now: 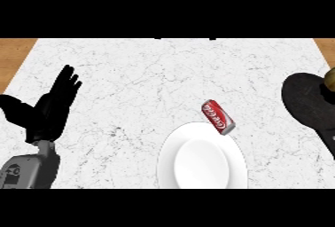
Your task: Pick the squash from the plate and place it in the pan
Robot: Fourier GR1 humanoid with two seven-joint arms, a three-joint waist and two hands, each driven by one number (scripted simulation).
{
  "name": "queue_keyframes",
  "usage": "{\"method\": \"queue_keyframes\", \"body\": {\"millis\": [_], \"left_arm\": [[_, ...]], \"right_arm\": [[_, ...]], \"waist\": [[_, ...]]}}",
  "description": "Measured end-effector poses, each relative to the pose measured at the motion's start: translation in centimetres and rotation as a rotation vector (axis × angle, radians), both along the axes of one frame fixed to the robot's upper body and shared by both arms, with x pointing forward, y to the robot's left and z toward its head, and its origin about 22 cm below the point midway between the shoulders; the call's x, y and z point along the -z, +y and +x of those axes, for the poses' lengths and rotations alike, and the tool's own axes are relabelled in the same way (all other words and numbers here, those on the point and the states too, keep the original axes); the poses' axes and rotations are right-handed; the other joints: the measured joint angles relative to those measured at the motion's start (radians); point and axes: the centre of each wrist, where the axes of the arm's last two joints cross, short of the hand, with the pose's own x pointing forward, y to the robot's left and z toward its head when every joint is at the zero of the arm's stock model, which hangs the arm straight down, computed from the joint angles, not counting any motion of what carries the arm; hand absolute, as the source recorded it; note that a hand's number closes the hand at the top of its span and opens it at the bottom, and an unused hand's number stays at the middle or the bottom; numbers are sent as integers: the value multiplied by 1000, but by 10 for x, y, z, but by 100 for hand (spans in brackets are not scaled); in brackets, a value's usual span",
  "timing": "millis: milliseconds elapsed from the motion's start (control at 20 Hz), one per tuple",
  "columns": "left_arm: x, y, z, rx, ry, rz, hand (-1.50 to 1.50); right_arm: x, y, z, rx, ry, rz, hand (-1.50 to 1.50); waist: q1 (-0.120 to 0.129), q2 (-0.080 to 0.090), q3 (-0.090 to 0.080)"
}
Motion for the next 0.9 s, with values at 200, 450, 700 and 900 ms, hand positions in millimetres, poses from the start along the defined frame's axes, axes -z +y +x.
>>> {"method": "queue_keyframes", "body": {"millis": [200,450,700,900], "left_arm": [[-1,-4,-5,8,-6,1,0],[3,-8,-2,16,-3,2,0],[1,-9,2,21,-10,-1,0],[-2,-6,1,18,-9,-7,0]], "right_arm": [[24,-12,6,5,24,-6,150],[44,-19,6,100,127,82,-150],[63,-25,-2,113,205,186,-150],[67,-32,-8,81,157,257,-150]], "waist": [[12,3,1],[16,7,1],[20,10,2],[19,10,4]]}}
